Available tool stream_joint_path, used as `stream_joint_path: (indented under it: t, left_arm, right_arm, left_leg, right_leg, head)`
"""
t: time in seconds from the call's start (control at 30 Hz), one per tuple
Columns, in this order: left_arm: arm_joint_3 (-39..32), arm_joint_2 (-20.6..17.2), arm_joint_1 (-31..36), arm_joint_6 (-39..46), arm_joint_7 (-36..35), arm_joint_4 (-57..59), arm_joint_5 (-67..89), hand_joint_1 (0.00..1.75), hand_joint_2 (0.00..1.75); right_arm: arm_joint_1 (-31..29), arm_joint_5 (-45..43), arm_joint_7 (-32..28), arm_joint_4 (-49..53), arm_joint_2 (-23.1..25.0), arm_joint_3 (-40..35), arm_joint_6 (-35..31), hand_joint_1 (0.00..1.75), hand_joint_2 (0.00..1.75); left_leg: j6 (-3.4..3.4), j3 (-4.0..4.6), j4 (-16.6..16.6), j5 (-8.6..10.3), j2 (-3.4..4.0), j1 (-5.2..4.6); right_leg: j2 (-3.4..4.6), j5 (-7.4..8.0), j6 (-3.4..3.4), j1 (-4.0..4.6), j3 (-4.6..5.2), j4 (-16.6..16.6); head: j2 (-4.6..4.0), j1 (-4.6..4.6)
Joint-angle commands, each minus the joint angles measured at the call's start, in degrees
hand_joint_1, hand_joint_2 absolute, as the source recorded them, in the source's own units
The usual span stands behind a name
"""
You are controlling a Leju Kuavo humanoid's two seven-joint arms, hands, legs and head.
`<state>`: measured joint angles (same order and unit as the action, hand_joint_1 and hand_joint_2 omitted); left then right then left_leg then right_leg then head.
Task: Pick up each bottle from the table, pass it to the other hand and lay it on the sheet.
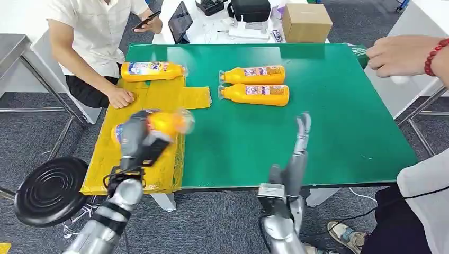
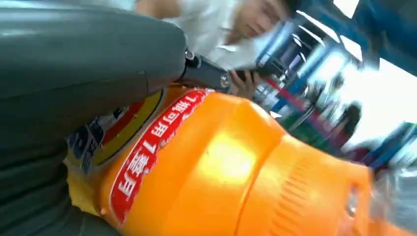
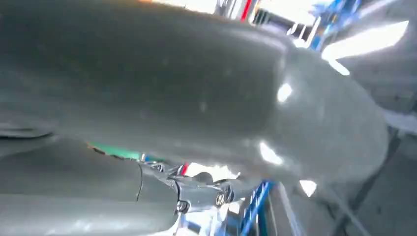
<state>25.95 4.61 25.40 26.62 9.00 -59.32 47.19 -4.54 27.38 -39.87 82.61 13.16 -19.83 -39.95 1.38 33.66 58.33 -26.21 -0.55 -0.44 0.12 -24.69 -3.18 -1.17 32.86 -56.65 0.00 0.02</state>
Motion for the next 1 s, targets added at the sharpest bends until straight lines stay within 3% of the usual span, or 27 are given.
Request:
stream_joint_path:
  t: [0.03, 0.2, 0.5, 0.57, 0.6, 0.63, 0.97, 1.0]
  left_arm:
    - [-0.83, 3.51, 16.43, -1.48, -0.77, 38.55, -1.87, 1.75, 1.75]
    - [4.64, 2.18, 17.22, 0.26, -6.51, 41.41, 7.77, 1.75, 1.75]
    - [4.71, 3.82, 17.41, -8.65, -13.08, 43.23, 10.13, 1.75, 1.75]
    - [4.49, 4.07, 17.14, -11.46, -14.35, 43.47, 10.31, 1.59, 1.75]
    - [4.44, 4.13, 17.26, -12.63, -14.7, 43.63, 10.38, 0.51, 1.75]
    - [4.44, 4.13, 17.26, -12.63, -14.7, 43.63, 10.38, 0.0, 1.75]
    - [3.21, 4.41, 16.45, -13.65, -14.65, 43.36, 9.4, 0.0, 1.75]
    - [2.42, 4.61, 16.36, -15.41, -14.01, 43.29, 8.57, 0.0, 0.0]
  right_arm:
    - [-7.66, -5.95, -0.13, -14.91, -2.67, -12.31, -0.05, 0.0, 0.0]
    - [-7.86, -8.48, -0.13, -15.91, -3.3, -13.83, 0.08, 0.0, 0.0]
    - [-7.85, -10.68, -0.13, -16.88, -3.28, -14.21, 1.17, 0.0, 0.0]
    - [-7.63, -10.79, -0.13, -17.34, -3.12, -13.65, 1.73, 0.0, 0.0]
    - [-7.63, -10.66, -0.13, -17.44, -3.0, -13.55, 1.81, 0.0, 0.0]
    - [-7.63, -10.66, -0.13, -17.44, -3.0, -13.55, 1.81, 0.0, 0.0]
    - [-7.5, -11.35, -0.13, -17.95, -2.64, -12.93, 2.33, 0.0, 0.0]
    - [-7.27, -11.73, -0.13, -17.74, -2.63, -12.59, 2.56, 0.0, 0.0]
  left_leg:
    - [-0.15, -0.19, -0.05, 0.03, 0.18, 0.14]
    - [-0.11, -0.16, -0.03, -0.01, 0.08, 0.12]
    - [-0.12, -0.1, -0.03, 0.01, 0.1, 0.14]
    - [-0.16, -0.15, -0.04, 0.01, 0.11, 0.17]
    - [-0.15, -0.13, -0.05, 0.02, 0.11, 0.16]
    - [-0.17, -0.19, -0.08, 0.01, 0.09, 0.18]
    - [-0.09, -0.16, -0.06, 0.0, 0.14, 0.09]
    - [-0.12, -0.2, -0.06, -0.01, 0.16, 0.12]
  right_leg:
    - [0.15, 0.1, 0.13, 0.15, -0.19, 0.12]
    - [0.16, 0.01, 0.05, 0.13, -0.16, 0.06]
    - [0.18, 0.04, 0.07, 0.14, -0.12, 0.07]
    - [0.17, 0.04, 0.13, 0.18, -0.18, 0.09]
    - [0.17, 0.04, 0.12, 0.17, -0.16, 0.09]
    - [0.14, 0.03, 0.14, 0.19, -0.21, 0.12]
    - [0.24, 0.03, 0.03, 0.09, -0.13, 0.04]
    - [0.25, 0.04, 0.07, 0.13, -0.19, 0.07]
  head:
    - [0.0, 0.0]
    - [0.0, -0.02]
    - [0.0, 0.0]
    - [0.0, -0.02]
    - [0.0, -0.02]
    - [0.0, -0.02]
    - [0.0, -0.02]
    - [0.0, -0.02]
